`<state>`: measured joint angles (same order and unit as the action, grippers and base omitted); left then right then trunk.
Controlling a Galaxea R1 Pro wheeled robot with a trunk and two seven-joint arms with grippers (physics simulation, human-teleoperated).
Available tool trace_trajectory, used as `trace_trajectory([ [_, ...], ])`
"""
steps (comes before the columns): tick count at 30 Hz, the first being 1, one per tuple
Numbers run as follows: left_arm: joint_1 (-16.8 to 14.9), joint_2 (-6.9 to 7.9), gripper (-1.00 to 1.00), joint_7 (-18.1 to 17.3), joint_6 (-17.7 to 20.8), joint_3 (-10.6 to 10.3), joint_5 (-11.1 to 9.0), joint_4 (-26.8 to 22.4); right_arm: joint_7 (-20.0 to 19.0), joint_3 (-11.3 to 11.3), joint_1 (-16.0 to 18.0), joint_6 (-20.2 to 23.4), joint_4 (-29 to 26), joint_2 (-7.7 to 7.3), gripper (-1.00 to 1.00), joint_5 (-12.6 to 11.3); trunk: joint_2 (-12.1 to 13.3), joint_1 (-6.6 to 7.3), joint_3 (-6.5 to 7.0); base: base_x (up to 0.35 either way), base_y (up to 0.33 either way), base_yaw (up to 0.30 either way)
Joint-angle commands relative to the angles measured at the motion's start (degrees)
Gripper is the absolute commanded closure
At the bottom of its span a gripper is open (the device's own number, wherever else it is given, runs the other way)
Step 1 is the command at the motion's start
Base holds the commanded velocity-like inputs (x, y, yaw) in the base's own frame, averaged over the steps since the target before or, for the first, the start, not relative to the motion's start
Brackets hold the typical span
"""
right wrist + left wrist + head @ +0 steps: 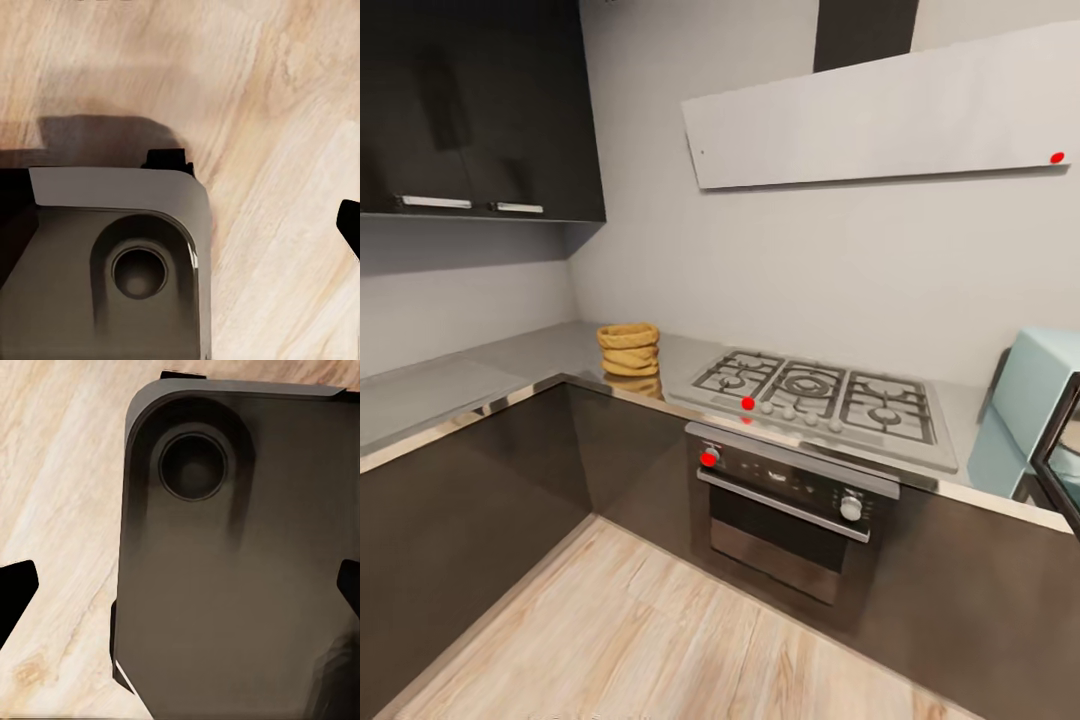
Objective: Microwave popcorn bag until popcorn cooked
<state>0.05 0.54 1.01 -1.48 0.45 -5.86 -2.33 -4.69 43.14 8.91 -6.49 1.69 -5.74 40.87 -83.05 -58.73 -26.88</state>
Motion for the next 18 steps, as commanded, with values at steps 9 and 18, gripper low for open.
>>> trace_trajectory([
  [9,0.0,-0.01,-1.0,0.0,-0.1,0.0,-0.6,0.0,-0.1,0.4,0.1,-0.3,0.2,-0.06,-1.0,0.3,0.0,0.0,-0.05,0.0,0.0,0.282],
  [18,0.0,-0.01,-1.0,0.0,-0.1,0.0,-0.6,0.0,-0.1,0.5,0.1,-0.3,0.2,-0.1,-1.0,0.3,0.0,0.0,-0.05,0.0,0.0,0.282],
])
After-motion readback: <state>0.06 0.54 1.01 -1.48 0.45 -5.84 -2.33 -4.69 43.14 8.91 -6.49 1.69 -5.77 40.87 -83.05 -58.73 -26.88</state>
